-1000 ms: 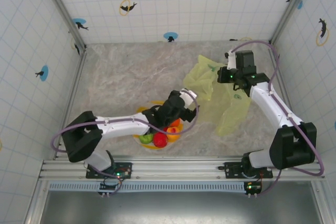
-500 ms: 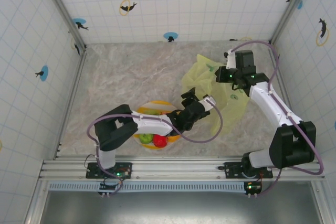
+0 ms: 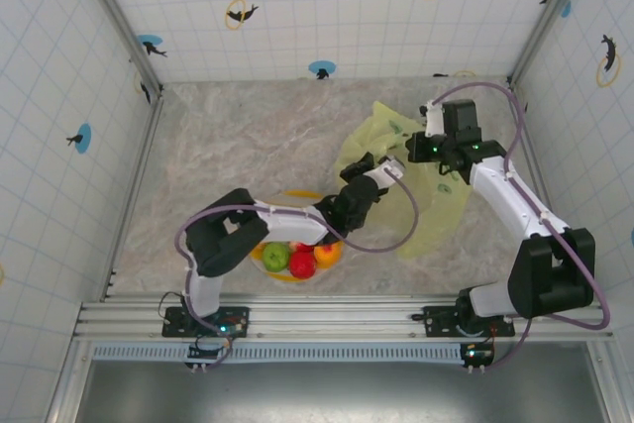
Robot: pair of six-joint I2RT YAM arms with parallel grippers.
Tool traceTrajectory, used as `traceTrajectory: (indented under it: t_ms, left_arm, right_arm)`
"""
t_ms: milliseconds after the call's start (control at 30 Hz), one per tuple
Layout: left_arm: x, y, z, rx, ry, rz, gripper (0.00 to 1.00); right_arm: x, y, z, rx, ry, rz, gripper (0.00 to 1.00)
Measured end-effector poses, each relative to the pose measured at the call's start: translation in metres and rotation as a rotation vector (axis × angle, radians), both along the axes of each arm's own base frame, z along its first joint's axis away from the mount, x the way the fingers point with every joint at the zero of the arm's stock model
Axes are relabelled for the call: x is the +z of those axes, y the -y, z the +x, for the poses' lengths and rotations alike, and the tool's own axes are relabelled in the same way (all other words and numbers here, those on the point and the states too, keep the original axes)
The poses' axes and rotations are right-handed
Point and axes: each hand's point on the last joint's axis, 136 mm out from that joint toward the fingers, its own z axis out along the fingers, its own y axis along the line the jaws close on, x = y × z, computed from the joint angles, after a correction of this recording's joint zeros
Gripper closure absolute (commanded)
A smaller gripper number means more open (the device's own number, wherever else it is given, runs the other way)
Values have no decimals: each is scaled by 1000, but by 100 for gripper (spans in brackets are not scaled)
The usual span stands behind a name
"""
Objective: Place the fruits into the plastic bag
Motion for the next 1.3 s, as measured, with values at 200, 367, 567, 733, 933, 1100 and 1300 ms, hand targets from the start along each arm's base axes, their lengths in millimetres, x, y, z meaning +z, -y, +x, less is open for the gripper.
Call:
traceTrajectory:
  t_ms: [200, 367, 567, 733, 933, 1100, 1300]
  left_arm:
    - [39, -11, 4, -74, -102, -211, 100]
    - [49, -25, 12, -138, -236, -368, 100]
    - [30, -41, 19, -201, -428, -502, 100]
    - [21, -42, 17, -244, -544, -554, 100]
    - [20, -52, 23, -243, -599, -601, 100]
    - [17, -51, 20, -259, -641, -613, 89]
    - [12, -56, 22, -238, -671, -618, 56]
  right_arm:
    - [1, 10, -1, 9, 33, -86, 97]
    - [-3, 18, -3, 9, 36, -146, 97]
    - [8, 13, -4, 6, 89, -141, 97]
    - [22, 10, -6, -18, 175, -182, 97]
    - [32, 3, -2, -34, 273, -280, 97]
    - [26, 4, -2, -46, 280, -292, 97]
    - [18, 0, -2, -64, 245, -230, 97]
